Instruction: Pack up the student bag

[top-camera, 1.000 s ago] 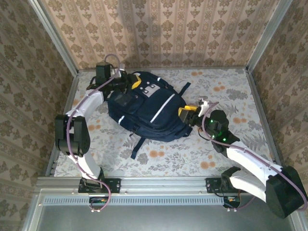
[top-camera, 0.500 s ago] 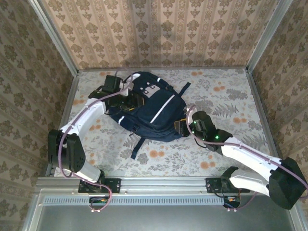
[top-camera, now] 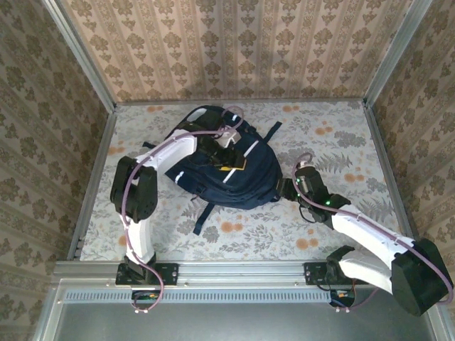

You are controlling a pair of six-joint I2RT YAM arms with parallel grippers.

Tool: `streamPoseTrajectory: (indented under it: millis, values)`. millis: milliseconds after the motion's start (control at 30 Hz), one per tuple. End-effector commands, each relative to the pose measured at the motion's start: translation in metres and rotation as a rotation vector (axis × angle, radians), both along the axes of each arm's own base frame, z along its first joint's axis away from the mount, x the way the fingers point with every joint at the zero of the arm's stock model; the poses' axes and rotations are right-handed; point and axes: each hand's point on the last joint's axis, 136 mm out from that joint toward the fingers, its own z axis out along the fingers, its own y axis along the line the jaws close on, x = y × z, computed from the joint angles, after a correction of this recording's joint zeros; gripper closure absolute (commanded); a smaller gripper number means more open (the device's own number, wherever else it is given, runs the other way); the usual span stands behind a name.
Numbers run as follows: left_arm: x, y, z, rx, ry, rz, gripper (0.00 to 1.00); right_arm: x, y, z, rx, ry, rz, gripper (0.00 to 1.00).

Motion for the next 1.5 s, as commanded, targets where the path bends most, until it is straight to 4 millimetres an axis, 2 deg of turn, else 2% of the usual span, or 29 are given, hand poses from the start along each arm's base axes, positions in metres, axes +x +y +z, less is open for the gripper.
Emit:
streamPoseTrajectory:
  millis: [0, 167, 267, 400, 533, 600, 667, 833, 1033, 1100, 1267, 1467]
  values:
    - [-0.015, -0.017, 0.009, -0.053, 0.029, -0.078, 0.51, -0.006, -0.02, -0.025, 0.002, 0.122, -0.132, 0.53]
    - [-0.017, -0.036, -0.001, -0.084, 0.068, -0.064, 0.56, 0.01, 0.004, -0.046, 0.118, 0.218, -0.106, 0.54]
    - [-0.012, -0.054, 0.003, -0.149, 0.082, -0.03, 0.56, 0.029, 0.006, -0.056, 0.123, 0.244, -0.145, 0.54]
    - [-0.001, -0.078, 0.019, -0.238, 0.085, 0.019, 0.56, 0.069, 0.009, -0.056, 0.191, 0.232, -0.188, 0.54]
    - [0.017, -0.086, 0.041, -0.269, 0.032, 0.073, 0.54, 0.12, 0.023, -0.04, 0.254, 0.156, -0.163, 0.54]
    - [0.026, -0.076, 0.046, -0.211, -0.014, 0.103, 0.52, 0.138, 0.022, -0.039, 0.229, 0.159, -0.158, 0.53]
    - [0.036, -0.055, 0.051, -0.135, -0.073, 0.148, 0.49, 0.146, 0.017, -0.039, 0.19, 0.188, -0.162, 0.54]
    - [0.051, 0.013, 0.064, -0.019, -0.173, 0.271, 0.44, 0.136, -0.001, -0.033, 0.107, 0.174, -0.195, 0.53]
    - [0.063, 0.097, 0.04, 0.194, -0.189, 0.389, 0.43, 0.124, 0.003, -0.044, 0.13, 0.206, -0.172, 0.53]
    - [0.062, 0.102, 0.032, 0.212, -0.183, 0.374, 0.43, 0.123, 0.005, -0.047, 0.139, 0.21, -0.17, 0.53]
    - [0.059, 0.088, 0.012, 0.191, -0.125, 0.326, 0.45, 0.121, 0.006, -0.052, 0.134, 0.221, -0.162, 0.53]
    - [0.061, 0.085, -0.008, 0.226, -0.088, 0.316, 0.45, 0.121, 0.006, -0.057, 0.133, 0.232, -0.162, 0.53]
